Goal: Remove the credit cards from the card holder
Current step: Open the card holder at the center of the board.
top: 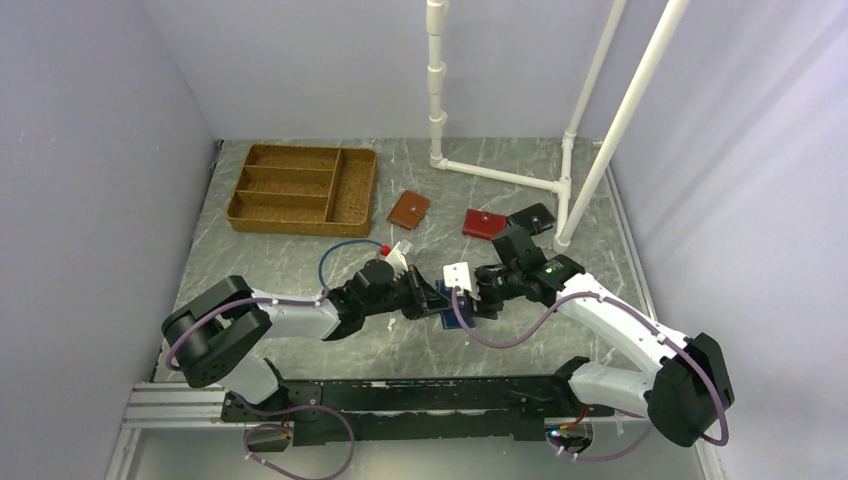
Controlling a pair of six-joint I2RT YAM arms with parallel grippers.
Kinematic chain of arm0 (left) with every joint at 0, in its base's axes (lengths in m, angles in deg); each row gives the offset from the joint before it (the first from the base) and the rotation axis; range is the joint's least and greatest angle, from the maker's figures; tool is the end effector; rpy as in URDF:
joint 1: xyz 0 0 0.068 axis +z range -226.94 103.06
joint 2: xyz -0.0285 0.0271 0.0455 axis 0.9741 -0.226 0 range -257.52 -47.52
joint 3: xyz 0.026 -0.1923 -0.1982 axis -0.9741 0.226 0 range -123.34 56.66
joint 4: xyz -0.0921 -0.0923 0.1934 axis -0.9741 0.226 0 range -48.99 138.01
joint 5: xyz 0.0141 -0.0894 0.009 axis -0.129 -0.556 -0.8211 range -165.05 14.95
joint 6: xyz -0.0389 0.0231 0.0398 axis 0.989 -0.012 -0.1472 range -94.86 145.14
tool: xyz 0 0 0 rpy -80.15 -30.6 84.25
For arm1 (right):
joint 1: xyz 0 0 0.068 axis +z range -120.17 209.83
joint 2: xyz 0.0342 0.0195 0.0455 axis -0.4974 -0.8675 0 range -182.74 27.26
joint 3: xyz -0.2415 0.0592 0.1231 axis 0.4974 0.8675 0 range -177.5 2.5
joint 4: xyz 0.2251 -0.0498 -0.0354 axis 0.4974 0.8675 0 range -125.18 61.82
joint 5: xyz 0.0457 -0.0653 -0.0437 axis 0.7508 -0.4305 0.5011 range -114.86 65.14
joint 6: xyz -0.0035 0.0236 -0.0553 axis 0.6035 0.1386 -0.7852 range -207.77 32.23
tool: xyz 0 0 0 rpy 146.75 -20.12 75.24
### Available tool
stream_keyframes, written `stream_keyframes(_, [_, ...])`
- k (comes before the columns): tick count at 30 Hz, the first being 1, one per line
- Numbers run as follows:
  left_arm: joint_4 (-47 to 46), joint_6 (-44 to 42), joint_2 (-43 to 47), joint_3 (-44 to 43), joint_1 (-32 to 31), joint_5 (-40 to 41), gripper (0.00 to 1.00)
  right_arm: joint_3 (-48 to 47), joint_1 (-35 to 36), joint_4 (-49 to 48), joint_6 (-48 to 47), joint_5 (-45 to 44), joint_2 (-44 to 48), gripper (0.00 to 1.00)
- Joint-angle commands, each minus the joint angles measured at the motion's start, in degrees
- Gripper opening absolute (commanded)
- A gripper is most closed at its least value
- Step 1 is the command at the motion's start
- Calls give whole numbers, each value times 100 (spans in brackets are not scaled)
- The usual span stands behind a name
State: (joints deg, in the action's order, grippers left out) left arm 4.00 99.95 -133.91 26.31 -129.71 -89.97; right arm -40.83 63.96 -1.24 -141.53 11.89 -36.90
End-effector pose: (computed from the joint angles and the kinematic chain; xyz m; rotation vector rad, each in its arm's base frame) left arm 0.1624 -0.2326 0.1990 -0.2295 2.3060 -1.6095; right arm 0.1407 0.1276 0.2456 -1.8176 1.5268 0.6450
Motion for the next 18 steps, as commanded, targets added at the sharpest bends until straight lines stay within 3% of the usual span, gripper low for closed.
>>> stream_keyframes(1, [-604, 122, 281, -17, -80, -31, 0, 92, 181, -231, -23, -240, -105, 52])
stream_keyframes(13, [-784, 297, 567, 44, -87, 19, 0, 124, 530, -404, 3, -754, -220, 29])
stream_keyframes(18, [-719, 265, 663, 74, -91, 54, 0, 56, 560, -365, 41, -775, -254, 14])
